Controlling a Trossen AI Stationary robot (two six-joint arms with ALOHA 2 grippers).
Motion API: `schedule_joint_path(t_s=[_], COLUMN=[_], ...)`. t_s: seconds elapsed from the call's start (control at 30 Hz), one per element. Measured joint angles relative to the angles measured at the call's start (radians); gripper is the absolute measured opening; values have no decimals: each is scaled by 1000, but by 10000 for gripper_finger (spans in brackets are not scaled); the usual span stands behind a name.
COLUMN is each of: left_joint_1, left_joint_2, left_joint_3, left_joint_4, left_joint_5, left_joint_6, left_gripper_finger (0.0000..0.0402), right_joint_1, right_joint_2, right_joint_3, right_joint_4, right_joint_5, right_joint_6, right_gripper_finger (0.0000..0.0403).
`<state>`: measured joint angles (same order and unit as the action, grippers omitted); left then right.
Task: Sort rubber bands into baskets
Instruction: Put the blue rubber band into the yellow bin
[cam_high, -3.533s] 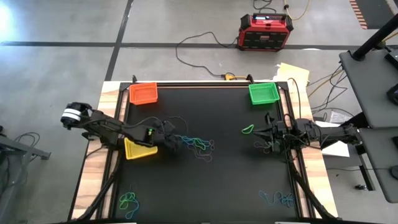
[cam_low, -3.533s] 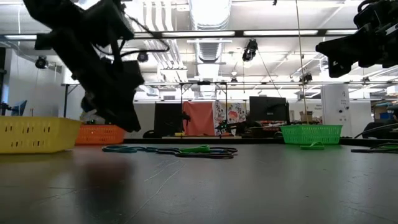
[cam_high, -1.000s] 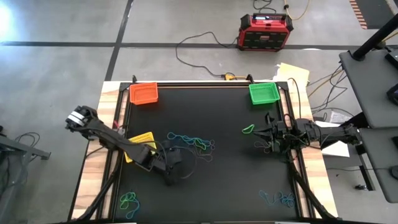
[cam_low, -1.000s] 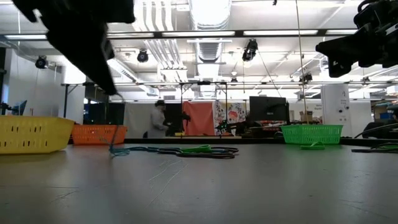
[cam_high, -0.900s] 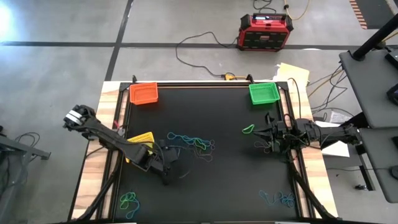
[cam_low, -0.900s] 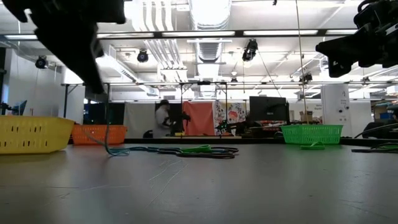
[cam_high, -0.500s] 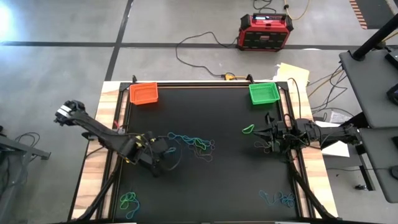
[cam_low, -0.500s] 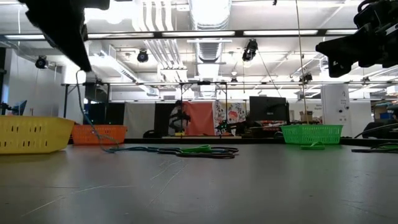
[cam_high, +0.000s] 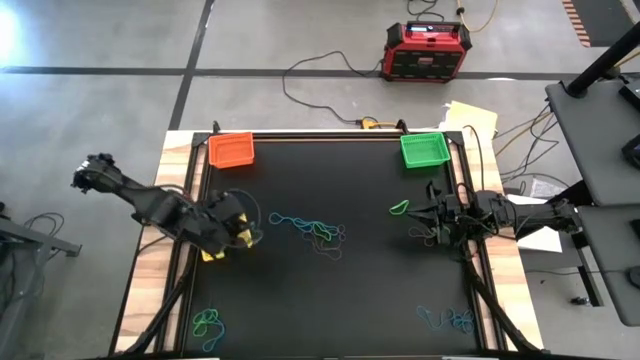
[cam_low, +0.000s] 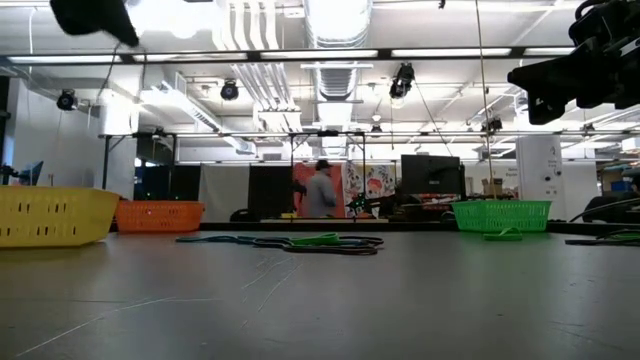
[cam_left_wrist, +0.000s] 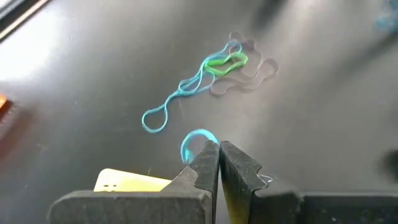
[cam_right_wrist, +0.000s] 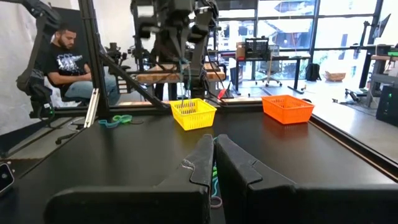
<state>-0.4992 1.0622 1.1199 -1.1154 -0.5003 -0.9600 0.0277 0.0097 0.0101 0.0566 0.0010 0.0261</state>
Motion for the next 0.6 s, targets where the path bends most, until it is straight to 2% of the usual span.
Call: schedule_joint_path(t_s=[0.3, 0.43, 0.6], left_joint_1=[-2, -2, -2], left_joint_2=[-4, 4, 6], left_joint_3=[153, 147, 65], left_joint_4=[-182, -256, -271], left_joint_5=[-3, 41, 82], left_joint_6=[-75, -147, -203], left_gripper_finger=[0, 0, 0], right_joint_1=[0, 0, 0], right_joint_2=[0, 0, 0], right_joint_3=[0, 0, 0], right_joint_4=[0, 0, 0], right_joint_5=[0, 0, 0], right_joint_6=[0, 0, 0], right_gripper_finger=[9, 9, 9])
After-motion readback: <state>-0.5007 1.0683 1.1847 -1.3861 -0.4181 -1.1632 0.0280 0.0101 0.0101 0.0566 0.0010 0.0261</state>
